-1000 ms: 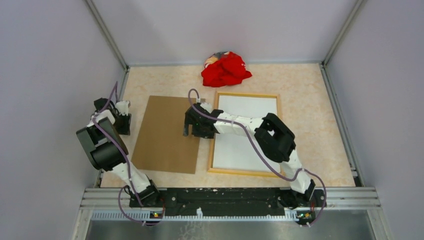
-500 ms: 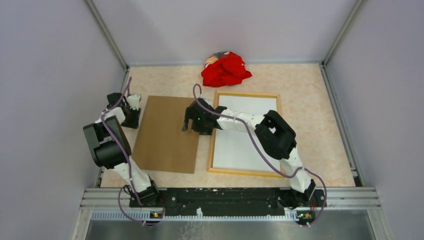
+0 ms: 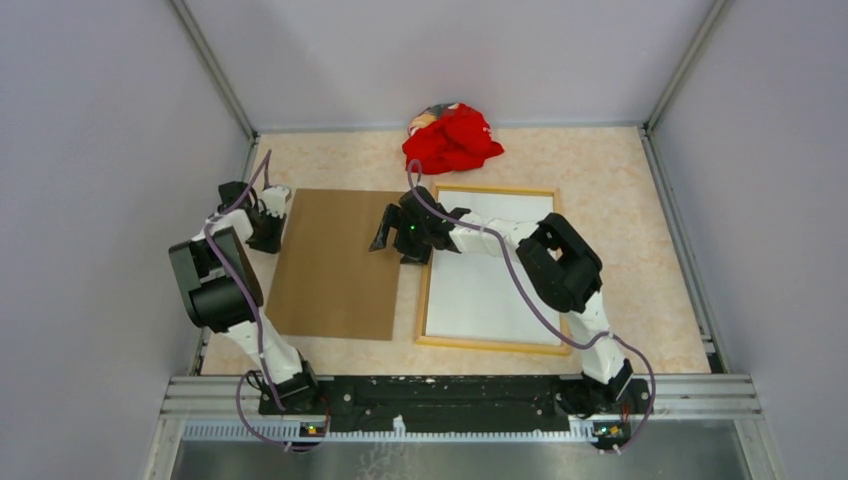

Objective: Put the photo into the frame
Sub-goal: Turn over the photo frame item at the center of the board.

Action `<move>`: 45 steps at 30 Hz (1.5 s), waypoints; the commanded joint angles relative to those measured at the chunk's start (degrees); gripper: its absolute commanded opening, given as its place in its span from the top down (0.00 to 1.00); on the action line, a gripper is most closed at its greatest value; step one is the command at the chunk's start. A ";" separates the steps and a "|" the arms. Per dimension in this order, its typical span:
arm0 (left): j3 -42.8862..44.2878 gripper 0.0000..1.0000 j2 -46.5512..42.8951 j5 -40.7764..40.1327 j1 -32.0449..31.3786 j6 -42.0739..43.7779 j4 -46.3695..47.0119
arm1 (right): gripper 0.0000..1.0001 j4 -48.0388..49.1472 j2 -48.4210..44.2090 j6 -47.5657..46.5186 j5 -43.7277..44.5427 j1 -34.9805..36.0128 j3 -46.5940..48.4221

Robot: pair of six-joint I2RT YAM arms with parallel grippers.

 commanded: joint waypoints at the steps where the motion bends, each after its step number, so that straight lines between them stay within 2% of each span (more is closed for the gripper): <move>1: -2.12 0.76 6.19 10.43 -1.78 1.66 -11.88 | 0.10 9.00 0.21 0.42 -3.80 0.55 0.65; 8: -1.23 0.80 7.10 10.99 -1.92 1.69 -12.61 | 0.14 18.49 -1.97 0.94 -9.28 0.50 -1.15; 15: -1.64 0.81 7.11 9.93 -2.02 4.94 -13.70 | 0.14 32.63 -5.74 1.91 -13.21 0.58 -6.16; 21: -0.76 0.81 7.81 10.52 -2.35 4.73 -14.37 | 0.18 46.58 -6.87 5.09 -17.73 1.02 -10.01; 35: -2.01 0.81 5.78 12.75 -4.39 5.09 -15.77 | 0.20 42.21 -13.22 -2.25 -15.24 2.90 -9.13; 41: -1.98 0.80 3.71 17.02 -7.15 5.83 -19.70 | 0.21 45.00 -11.78 0.69 -13.67 3.09 -8.99; 45: -2.55 0.80 3.75 17.06 -7.70 6.28 -19.95 | 0.23 44.51 -10.24 2.20 -13.83 3.08 -7.67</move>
